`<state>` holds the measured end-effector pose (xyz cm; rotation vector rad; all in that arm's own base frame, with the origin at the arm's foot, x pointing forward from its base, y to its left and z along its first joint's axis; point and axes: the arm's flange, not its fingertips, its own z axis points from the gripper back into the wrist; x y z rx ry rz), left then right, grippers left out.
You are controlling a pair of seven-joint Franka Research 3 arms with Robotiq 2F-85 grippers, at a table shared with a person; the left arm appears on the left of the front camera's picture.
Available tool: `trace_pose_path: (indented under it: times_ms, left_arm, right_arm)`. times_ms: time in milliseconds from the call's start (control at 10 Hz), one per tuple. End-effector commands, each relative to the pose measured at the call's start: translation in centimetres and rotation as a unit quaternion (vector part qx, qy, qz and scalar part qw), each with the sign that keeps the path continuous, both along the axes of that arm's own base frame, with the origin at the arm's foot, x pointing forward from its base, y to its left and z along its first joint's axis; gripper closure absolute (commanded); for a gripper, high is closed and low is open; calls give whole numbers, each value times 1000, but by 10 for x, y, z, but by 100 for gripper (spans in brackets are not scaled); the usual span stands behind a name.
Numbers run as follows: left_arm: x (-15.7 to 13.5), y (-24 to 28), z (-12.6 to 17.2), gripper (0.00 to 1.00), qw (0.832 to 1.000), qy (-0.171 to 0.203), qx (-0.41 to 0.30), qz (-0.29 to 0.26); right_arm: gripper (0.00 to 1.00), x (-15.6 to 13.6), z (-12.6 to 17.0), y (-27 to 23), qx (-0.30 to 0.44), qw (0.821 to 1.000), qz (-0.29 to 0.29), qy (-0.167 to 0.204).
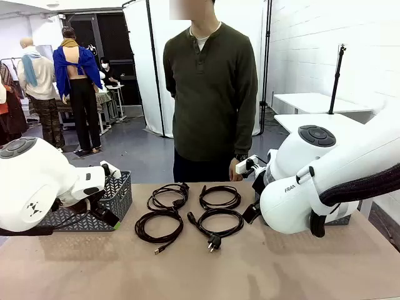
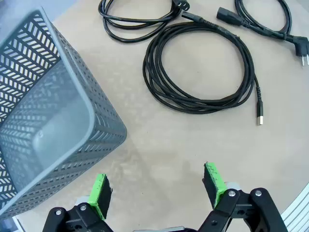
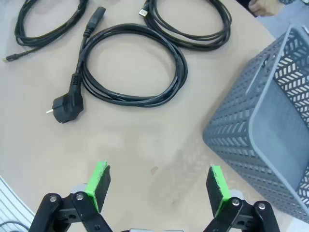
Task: Organize the cables according to human instructions.
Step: Pick up a bundle of cables and place it in the basket indicated by the human.
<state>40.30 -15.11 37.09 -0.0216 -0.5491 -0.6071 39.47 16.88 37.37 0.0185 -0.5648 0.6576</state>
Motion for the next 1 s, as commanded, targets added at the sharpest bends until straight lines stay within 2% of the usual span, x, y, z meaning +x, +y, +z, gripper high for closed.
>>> trace_pose_path:
  times_ms: [0, 900]
  left_arm:
    - [0, 0, 0, 0, 1000, 0, 0, 0]
    - [0, 0, 0, 0, 1000, 0, 0, 0]
  right_arm:
    - [0, 0, 0, 0, 0, 1000, 0, 0]
    - [0, 0, 0, 0, 0, 1000, 0, 0]
